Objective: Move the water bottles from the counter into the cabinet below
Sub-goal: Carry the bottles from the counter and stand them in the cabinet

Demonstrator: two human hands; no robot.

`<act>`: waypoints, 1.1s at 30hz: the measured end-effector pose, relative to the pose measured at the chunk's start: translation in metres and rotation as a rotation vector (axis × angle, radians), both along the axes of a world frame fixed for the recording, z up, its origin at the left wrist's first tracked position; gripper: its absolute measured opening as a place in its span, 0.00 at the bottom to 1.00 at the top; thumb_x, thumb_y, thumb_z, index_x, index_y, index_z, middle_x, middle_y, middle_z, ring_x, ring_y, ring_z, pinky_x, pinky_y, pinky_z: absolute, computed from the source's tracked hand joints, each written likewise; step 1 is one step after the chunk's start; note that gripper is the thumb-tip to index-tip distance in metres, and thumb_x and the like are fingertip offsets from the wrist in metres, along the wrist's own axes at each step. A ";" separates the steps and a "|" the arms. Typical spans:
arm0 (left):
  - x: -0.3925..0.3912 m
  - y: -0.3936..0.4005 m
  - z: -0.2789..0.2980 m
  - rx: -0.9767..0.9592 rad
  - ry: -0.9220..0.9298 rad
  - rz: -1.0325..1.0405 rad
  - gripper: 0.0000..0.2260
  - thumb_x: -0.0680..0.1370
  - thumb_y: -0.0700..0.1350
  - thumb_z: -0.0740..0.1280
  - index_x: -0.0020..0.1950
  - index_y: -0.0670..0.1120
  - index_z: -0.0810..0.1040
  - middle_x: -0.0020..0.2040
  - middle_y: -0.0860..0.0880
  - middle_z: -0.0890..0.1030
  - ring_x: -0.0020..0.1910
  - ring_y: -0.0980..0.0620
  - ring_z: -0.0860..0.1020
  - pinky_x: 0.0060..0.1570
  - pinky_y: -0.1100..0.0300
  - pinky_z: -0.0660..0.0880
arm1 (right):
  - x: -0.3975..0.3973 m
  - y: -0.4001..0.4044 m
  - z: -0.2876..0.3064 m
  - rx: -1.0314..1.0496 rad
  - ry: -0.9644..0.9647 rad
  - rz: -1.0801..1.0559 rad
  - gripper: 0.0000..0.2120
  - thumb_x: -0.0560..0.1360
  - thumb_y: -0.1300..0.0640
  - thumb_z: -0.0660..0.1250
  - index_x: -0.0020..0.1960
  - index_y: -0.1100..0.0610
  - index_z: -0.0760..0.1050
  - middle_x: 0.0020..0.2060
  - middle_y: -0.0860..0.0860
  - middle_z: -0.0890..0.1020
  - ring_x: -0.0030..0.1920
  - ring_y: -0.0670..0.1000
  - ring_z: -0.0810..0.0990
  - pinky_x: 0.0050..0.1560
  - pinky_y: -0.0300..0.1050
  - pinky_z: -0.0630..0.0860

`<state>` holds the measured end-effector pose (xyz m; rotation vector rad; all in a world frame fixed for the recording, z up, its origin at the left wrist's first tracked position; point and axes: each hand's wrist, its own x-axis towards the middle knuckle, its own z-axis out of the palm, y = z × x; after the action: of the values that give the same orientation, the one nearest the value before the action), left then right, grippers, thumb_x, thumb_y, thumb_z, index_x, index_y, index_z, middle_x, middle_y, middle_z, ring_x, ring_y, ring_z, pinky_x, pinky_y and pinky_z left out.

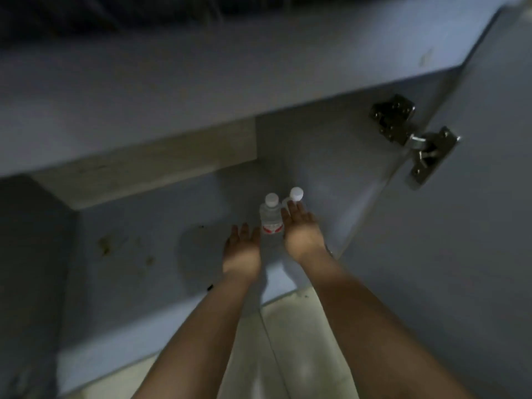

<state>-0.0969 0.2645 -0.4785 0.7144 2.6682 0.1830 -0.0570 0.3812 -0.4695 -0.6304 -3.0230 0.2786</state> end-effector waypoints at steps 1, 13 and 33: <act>0.015 -0.013 0.014 -0.031 -0.017 0.010 0.21 0.82 0.41 0.51 0.76 0.48 0.55 0.78 0.46 0.53 0.78 0.44 0.51 0.74 0.51 0.58 | 0.013 -0.011 0.013 -0.048 -0.052 0.000 0.30 0.72 0.64 0.66 0.73 0.66 0.62 0.74 0.63 0.62 0.74 0.62 0.62 0.73 0.54 0.62; 0.137 -0.106 0.284 -0.131 -0.091 0.070 0.20 0.82 0.49 0.51 0.75 0.51 0.57 0.78 0.49 0.55 0.78 0.46 0.52 0.74 0.49 0.54 | 0.136 -0.091 0.242 -0.046 -0.203 0.109 0.19 0.61 0.55 0.77 0.50 0.61 0.84 0.51 0.58 0.86 0.53 0.61 0.84 0.54 0.63 0.77; 0.045 -0.171 0.502 0.015 0.289 0.496 0.22 0.80 0.50 0.57 0.74 0.49 0.60 0.76 0.48 0.61 0.76 0.43 0.56 0.73 0.48 0.60 | 0.005 -0.070 0.493 0.049 0.077 0.239 0.19 0.77 0.51 0.60 0.63 0.61 0.73 0.61 0.57 0.78 0.62 0.57 0.74 0.64 0.50 0.68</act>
<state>-0.0522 0.0933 0.0239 0.0678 3.0805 0.2430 -0.0524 0.3111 0.0237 -0.2473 -3.0183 0.2295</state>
